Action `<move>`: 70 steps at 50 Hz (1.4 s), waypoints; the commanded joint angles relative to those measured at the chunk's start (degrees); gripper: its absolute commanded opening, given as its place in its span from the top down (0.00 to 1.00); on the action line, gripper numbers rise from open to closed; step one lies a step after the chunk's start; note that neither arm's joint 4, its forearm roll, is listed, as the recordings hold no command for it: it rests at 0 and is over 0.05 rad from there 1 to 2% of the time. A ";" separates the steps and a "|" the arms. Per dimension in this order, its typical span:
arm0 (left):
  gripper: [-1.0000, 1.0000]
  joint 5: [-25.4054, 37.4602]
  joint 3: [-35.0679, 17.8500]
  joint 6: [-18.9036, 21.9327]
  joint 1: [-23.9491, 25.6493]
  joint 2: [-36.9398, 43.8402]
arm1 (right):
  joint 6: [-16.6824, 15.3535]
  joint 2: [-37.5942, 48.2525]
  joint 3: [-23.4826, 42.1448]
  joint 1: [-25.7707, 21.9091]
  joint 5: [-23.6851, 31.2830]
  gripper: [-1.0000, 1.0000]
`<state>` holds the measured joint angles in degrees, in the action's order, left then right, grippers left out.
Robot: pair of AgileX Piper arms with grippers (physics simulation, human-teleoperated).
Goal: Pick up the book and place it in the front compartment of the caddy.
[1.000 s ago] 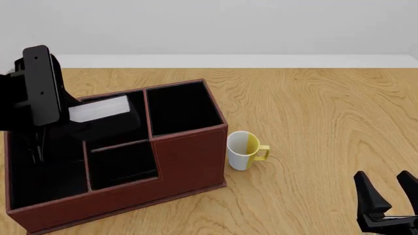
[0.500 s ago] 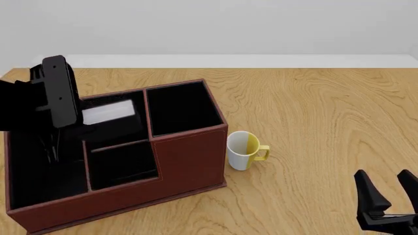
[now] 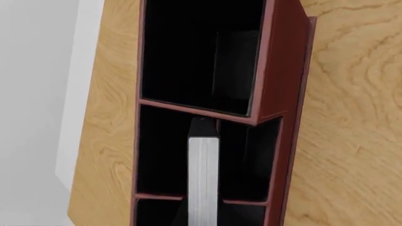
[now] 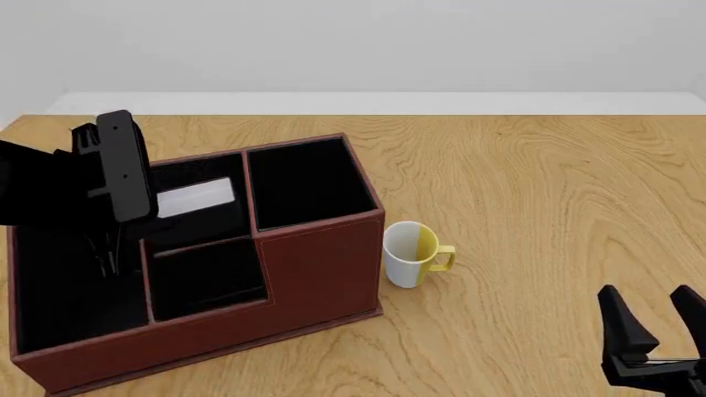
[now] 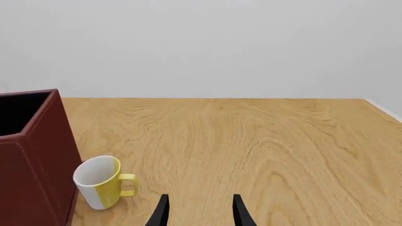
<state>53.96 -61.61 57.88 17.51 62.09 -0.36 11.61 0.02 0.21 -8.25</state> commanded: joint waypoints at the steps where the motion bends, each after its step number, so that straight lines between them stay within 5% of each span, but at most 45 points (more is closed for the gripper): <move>1: 1.00 -1.82 0.05 0.16 -0.49 0.77 | -0.07 0.55 0.00 0.22 -0.50 0.00; 70: 1.00 -10.05 5.61 1.83 -1.94 5.92 | 0.41 0.92 -0.02 1.13 -1.42 0.00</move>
<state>45.44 -56.77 58.49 15.35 66.94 -0.15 12.51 0.04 1.03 -9.44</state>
